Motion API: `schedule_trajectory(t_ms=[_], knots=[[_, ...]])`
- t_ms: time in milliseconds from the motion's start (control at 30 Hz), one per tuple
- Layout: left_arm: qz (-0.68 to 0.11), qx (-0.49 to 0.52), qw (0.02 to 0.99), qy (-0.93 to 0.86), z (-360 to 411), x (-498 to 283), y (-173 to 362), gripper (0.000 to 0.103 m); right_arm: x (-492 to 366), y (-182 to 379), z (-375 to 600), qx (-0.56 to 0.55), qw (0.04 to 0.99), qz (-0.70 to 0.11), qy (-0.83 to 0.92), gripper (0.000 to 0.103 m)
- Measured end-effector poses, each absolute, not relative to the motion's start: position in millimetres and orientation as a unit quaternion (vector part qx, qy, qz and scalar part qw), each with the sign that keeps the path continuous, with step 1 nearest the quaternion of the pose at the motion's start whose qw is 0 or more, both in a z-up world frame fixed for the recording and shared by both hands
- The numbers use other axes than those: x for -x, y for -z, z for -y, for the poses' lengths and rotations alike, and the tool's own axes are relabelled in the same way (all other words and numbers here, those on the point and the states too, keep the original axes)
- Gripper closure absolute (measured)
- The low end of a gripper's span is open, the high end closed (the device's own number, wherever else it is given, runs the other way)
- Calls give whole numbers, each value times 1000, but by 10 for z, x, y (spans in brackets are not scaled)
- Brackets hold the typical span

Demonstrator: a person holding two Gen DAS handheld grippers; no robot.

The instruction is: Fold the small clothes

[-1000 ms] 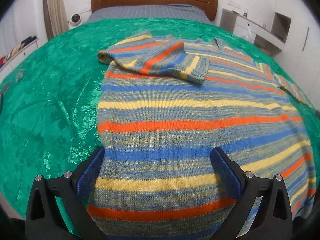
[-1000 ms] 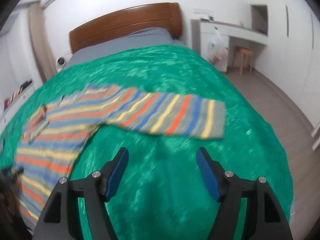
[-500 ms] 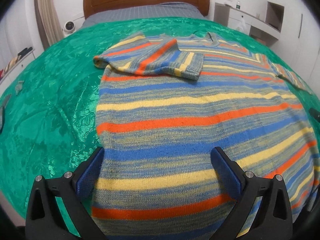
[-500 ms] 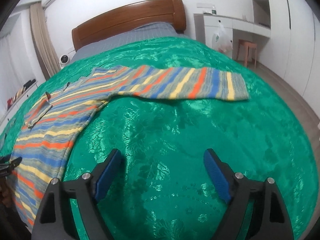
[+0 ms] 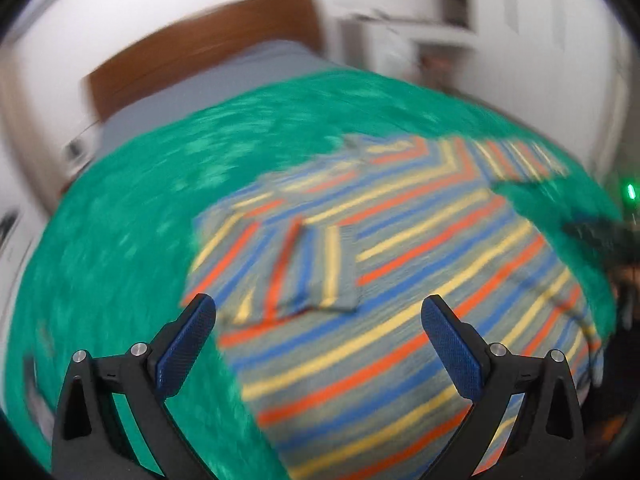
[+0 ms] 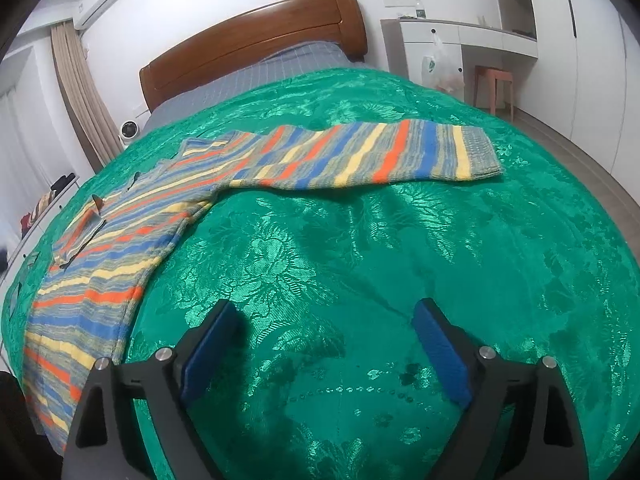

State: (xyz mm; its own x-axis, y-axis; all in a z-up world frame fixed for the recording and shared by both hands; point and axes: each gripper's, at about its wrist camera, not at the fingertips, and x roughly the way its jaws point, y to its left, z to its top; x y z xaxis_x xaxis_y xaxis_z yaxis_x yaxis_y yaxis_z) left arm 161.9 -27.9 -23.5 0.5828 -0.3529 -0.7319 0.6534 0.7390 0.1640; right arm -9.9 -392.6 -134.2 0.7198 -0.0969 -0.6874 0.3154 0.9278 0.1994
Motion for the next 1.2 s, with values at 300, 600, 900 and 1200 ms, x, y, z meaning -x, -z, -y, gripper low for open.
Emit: schedule_trajectory(t_ms=[300,600,900,1200], knots=[[-474,-266,782,304,732,-2419,1112,25,112,1345,3930,-158,916,-352,111,13],[-488,-102,823,272,203,-2674,836,95,120,1347,3934,-158,916,-351,111,12],[-428,50,902,37,-1853,-2794,323,96,122,1347,3928,-156,916,-352,112,12],[-480,135,865,-53,-2552,-2794,1027,97,113,1341,3907,-149,916,-353,117,11]])
